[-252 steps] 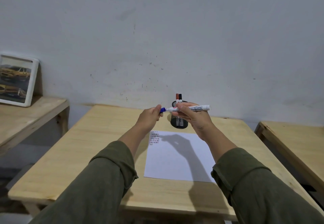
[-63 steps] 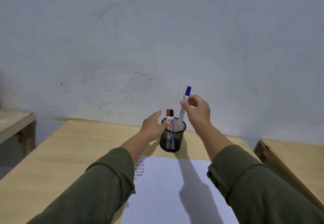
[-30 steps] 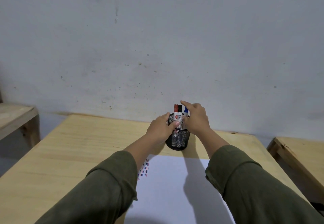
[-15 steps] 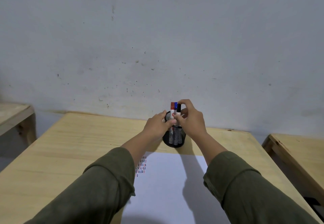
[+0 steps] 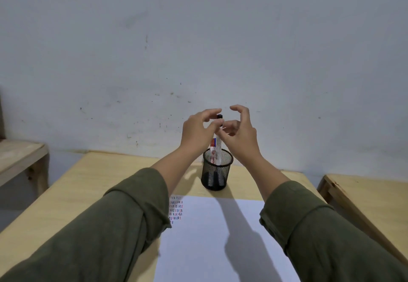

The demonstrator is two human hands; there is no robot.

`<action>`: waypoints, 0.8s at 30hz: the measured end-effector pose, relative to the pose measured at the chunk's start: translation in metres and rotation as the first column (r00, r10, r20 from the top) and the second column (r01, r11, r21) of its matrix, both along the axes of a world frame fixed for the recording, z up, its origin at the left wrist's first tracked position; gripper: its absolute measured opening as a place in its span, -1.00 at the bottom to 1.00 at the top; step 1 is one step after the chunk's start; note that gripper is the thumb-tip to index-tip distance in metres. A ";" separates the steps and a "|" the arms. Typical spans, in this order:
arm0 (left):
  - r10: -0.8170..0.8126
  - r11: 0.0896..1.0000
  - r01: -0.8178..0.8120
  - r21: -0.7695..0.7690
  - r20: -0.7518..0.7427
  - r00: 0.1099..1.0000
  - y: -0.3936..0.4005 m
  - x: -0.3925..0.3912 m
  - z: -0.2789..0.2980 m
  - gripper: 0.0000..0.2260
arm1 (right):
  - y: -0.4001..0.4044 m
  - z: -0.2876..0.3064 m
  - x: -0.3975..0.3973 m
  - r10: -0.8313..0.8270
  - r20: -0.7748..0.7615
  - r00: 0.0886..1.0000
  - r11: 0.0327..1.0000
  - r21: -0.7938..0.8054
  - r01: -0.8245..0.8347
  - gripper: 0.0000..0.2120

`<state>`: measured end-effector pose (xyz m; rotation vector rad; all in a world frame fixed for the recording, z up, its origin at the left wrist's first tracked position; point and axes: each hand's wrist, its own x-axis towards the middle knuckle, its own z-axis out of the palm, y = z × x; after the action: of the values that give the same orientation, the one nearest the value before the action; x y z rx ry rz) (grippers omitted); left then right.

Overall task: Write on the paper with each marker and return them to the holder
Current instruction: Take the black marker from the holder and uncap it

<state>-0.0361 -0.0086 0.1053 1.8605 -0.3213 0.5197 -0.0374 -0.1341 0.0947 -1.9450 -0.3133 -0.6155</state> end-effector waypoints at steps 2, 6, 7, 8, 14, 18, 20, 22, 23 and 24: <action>-0.015 1.000 0.015 -0.018 0.005 1.000 0.003 -0.009 0.008 -0.87 | 0.004 0.005 -0.010 0.023 0.008 1.000 0.999 -0.022 -0.023 -0.51; 0.026 0.986 -0.035 -0.161 -0.060 0.998 0.014 -0.025 0.007 -0.92 | 0.007 0.006 -0.030 0.046 -0.031 0.998 0.998 -0.048 -0.047 -0.56; 0.045 0.976 -0.061 -0.207 -0.082 0.996 0.017 -0.029 0.005 -0.92 | 0.008 0.005 -0.034 0.051 -0.055 0.997 0.998 -0.045 -0.053 -0.57; 0.054 0.963 -0.080 -0.258 -0.106 0.993 0.020 -0.032 0.002 -0.91 | 0.008 0.004 -0.038 0.056 -0.076 0.995 0.997 -0.040 -0.060 -0.58; 0.000 0.746 -0.161 -0.646 -0.242 0.970 0.037 -0.044 -0.015 -0.90 | 0.004 0.006 -0.057 0.050 -0.126 0.991 0.998 -0.016 -0.053 -0.62; -0.047 0.665 -0.194 -0.722 -0.299 0.953 0.039 -0.050 -0.029 -0.91 | 0.004 0.010 -0.068 0.072 -0.111 0.991 0.987 0.153 -0.054 -0.59; -0.054 0.714 -0.185 -0.675 -0.317 0.947 0.038 -0.054 -0.036 -0.92 | 0.005 0.012 -0.072 0.117 -0.106 0.987 0.951 0.299 -0.081 -0.54; -0.052 0.770 -0.162 -0.618 -0.314 0.948 0.036 -0.057 -0.042 -0.94 | 0.004 0.012 -0.076 0.182 -0.100 0.978 0.886 0.449 -0.119 -0.53; -0.054 0.794 -0.145 -0.591 -0.305 0.951 0.035 -0.059 -0.044 -0.95 | 0.003 0.012 -0.078 0.213 -0.098 0.972 0.854 0.502 -0.136 -0.54; -0.060 0.815 -0.121 -0.567 -0.291 0.955 0.034 -0.061 -0.045 -0.95 | 0.003 0.012 -0.079 0.243 -0.102 0.965 0.831 0.535 -0.153 -0.56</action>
<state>-0.0967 0.0255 0.0600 1.3125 0.0752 0.3026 -0.1169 -0.1316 0.1069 -1.3994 -0.2100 -0.3480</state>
